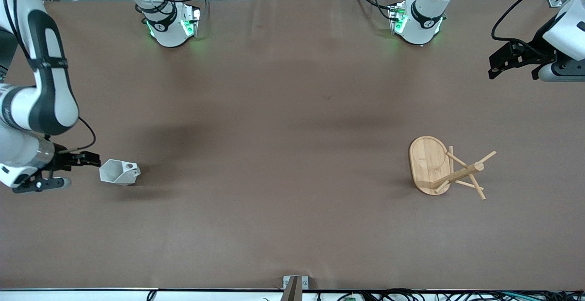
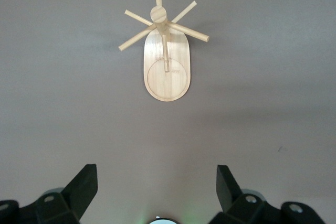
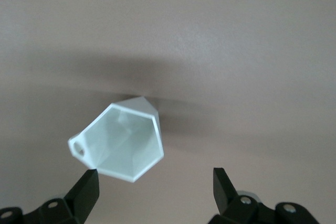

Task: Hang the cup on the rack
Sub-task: 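Close the right gripper on the white cup's base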

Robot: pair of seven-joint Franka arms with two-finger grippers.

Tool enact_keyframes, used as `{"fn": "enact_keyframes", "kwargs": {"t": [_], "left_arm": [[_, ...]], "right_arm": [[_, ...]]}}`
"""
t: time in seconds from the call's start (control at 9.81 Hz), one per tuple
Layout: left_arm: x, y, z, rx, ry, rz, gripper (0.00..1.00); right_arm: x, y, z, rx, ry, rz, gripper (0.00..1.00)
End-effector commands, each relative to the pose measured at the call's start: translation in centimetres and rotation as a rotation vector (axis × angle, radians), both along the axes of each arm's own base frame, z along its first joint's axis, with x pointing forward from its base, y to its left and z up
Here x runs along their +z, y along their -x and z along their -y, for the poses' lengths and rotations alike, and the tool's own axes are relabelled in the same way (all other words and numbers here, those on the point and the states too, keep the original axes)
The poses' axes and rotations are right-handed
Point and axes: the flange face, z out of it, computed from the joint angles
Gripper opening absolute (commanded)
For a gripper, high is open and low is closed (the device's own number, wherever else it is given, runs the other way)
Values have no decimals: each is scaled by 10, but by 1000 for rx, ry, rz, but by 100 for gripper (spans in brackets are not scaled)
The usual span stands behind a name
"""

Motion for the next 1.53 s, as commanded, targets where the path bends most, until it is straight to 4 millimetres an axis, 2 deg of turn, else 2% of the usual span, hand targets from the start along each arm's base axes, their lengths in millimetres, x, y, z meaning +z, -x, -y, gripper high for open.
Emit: {"fn": "enact_keyframes", "kwargs": {"t": [0.0, 0.31, 0.41, 0.71, 0.82, 0.92, 1.02, 1.12, 1.43], "left_arm": [[-14, -4, 0, -12, -2, -41, 100], [-14, -4, 0, -12, -1, -41, 100], [-14, -4, 0, -12, 1, -41, 100], [-14, -4, 0, -12, 1, -41, 100], [-14, -4, 0, -10, 1, -41, 100], [-14, -4, 0, -12, 1, -41, 100], [-15, -4, 1, -12, 2, -43, 100], [-15, -4, 1, -12, 2, -43, 100], [-15, -4, 2, -15, 2, -43, 100]], "right_arm": [[-29, -2, 5, 25, -2, 13, 94], [-69, -4, 6, 44, -99, 19, 90], [-79, -1, 18, 36, -140, 26, 86], [-81, 0, 18, 44, -159, 21, 63], [-81, 0, 19, 45, -160, 19, 52], [-81, 1, 19, 48, -164, 11, 26], [-82, 2, 19, 47, -167, 7, 5], [-82, 3, 19, 47, -171, -3, 0], [-72, 1, 14, 50, -178, -10, 0]]}}
